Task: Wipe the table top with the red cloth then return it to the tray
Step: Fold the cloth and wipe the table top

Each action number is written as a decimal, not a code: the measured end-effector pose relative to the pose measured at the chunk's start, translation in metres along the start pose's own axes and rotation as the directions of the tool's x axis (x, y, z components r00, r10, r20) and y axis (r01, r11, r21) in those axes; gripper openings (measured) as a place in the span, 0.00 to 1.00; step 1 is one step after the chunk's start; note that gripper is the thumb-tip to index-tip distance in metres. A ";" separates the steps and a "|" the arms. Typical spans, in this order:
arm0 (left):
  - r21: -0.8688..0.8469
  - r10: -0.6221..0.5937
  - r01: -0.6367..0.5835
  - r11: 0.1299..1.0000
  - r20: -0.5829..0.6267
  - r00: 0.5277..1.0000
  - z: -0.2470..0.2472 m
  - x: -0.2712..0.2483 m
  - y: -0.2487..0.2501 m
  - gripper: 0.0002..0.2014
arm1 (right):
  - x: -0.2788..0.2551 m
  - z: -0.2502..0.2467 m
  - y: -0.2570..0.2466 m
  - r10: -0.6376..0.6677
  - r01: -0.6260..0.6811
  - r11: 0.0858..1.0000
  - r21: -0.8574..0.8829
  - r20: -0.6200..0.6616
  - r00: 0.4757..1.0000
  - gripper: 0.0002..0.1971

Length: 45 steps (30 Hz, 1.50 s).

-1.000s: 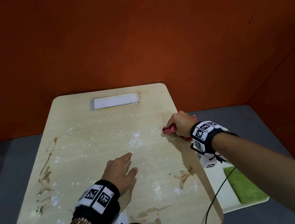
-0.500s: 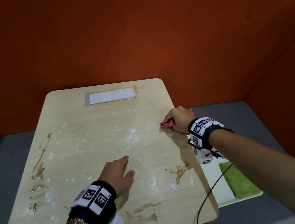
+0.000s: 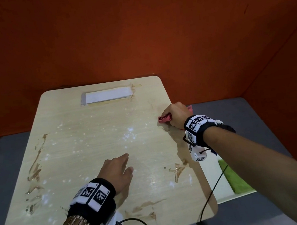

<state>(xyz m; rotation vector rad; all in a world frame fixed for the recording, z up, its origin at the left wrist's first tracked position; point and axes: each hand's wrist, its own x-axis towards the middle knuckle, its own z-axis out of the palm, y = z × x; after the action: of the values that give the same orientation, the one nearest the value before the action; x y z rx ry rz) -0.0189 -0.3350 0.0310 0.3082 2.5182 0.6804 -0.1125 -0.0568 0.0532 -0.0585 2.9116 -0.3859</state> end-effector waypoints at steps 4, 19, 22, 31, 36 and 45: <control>0.032 0.003 -0.003 0.999 0.008 1.000 -0.003 -0.001 0.004 0.27 | -0.011 0.002 -0.002 -0.004 0.005 1.000 -0.014 0.051 0.999 0.03; 0.074 0.014 -0.015 0.997 0.020 1.000 -0.006 -0.004 0.006 0.21 | -0.022 -0.007 -0.004 -0.050 0.054 0.998 -0.034 0.103 0.993 0.12; 0.069 0.011 -0.012 0.998 0.018 1.000 -0.005 -0.004 0.005 0.20 | -0.025 0.000 -0.002 -0.027 0.030 0.999 -0.036 0.098 0.995 0.08; 0.061 0.004 -0.005 0.998 0.015 1.000 -0.007 -0.005 0.008 0.18 | -0.033 -0.008 0.003 -0.081 0.100 0.993 -0.067 0.239 0.968 0.14; 0.032 -0.006 0.006 0.999 0.017 1.000 -0.003 -0.004 0.004 0.23 | -0.013 -0.017 0.008 -0.030 0.031 0.999 -0.008 0.058 0.998 0.17; 0.081 0.020 -0.020 0.997 0.001 1.000 -0.004 -0.004 0.006 0.19 | -0.031 0.001 0.011 -0.050 0.061 0.996 -0.069 0.141 0.989 0.09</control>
<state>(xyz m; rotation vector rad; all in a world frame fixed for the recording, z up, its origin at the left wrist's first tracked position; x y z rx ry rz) -0.0168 -0.3330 0.0383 0.3631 2.5496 0.5874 -0.0826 -0.0440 0.0556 -0.1709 2.7896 -0.2724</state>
